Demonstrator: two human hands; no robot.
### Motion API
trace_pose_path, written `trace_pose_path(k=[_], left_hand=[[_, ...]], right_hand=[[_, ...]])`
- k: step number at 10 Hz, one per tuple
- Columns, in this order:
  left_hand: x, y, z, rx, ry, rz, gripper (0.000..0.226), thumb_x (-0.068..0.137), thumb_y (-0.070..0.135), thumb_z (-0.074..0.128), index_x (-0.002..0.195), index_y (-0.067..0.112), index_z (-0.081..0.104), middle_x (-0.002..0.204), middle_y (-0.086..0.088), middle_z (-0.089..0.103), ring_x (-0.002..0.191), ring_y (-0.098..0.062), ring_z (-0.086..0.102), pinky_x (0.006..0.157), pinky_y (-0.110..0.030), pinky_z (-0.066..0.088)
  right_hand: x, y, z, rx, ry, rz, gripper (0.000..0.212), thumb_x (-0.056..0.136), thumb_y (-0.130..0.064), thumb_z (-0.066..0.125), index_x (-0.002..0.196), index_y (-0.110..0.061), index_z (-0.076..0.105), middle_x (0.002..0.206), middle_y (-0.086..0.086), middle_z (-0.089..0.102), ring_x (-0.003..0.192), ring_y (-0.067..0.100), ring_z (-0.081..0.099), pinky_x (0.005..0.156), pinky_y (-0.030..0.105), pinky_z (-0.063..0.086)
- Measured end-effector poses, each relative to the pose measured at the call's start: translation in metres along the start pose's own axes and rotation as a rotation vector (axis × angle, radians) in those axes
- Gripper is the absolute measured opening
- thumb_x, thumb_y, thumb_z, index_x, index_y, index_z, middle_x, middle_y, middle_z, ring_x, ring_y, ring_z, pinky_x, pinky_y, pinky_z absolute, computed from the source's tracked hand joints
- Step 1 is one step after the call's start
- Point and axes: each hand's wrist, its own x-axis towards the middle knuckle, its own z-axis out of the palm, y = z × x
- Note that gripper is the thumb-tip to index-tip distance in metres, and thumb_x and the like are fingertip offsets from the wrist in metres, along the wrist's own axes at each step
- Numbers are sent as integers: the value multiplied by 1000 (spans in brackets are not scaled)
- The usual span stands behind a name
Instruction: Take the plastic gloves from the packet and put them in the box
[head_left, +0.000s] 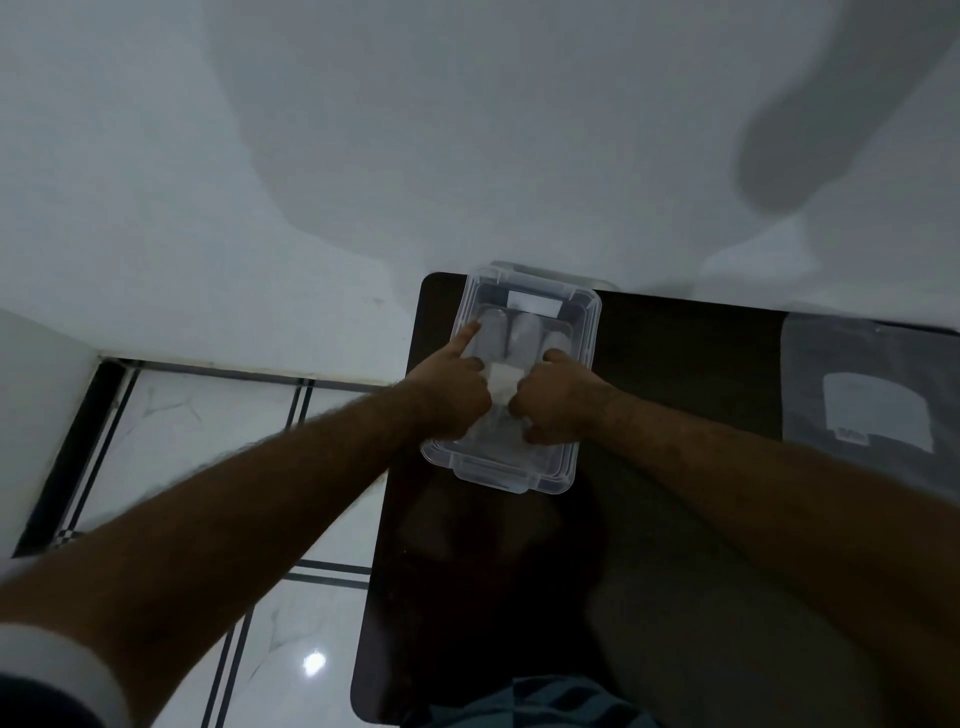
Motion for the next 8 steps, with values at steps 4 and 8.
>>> trace_pose_path(k=[4,8], left_hand=[[-18,19,21,-36,-9,12,32,105,43,49,105,25,75,102,4,76,128,-23,61,123,-74,-6],[-34,8,-26,-205,306,-269,51,108,57,35,135,29,67,138,5,69,149,-19,45,126,-64,-12]], right_hand=[[-9,-11,4,-46,-74,-66,39,104,-49,58,135,-28,65,133,3,67,128,26,58,123,59,28],[-55,24,-10,-4,242,82,42,102,-52,52,136,-29,63,130,2,69,127,25,60,122,52,31]])
